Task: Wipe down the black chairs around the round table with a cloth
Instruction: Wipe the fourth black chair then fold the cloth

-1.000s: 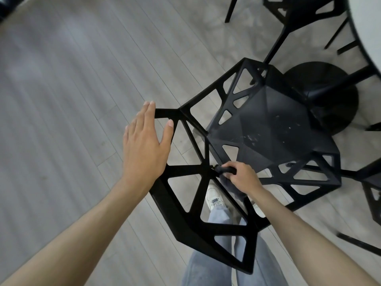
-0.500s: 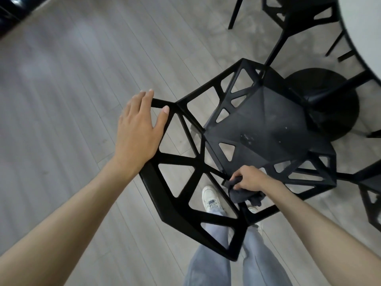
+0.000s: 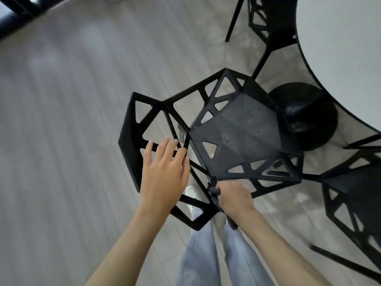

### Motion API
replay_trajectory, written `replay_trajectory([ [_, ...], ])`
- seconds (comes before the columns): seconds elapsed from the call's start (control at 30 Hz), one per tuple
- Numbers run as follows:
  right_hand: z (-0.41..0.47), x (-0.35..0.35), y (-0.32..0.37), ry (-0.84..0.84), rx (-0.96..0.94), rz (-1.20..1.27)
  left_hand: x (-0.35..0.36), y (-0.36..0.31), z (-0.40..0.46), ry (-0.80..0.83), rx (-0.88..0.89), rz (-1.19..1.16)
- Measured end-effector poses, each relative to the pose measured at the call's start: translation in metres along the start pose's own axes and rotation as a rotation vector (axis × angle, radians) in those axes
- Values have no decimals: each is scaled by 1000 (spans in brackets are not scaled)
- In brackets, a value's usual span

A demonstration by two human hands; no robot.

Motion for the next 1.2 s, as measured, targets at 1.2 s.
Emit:
replay_trajectory([
  [1.2, 82, 32, -16, 250, -223, -57, -9, 3, -44, -360, -81, -164],
])
Point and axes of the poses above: each hand's wrist, its own z-axis towards the middle knuckle, its own x-axis out of the palm, y = z × x, the point moved 6 cm from there along z, towards the middle knuckle, and after that the axes turned 14 degrees about -z, right-handed, at the moved point
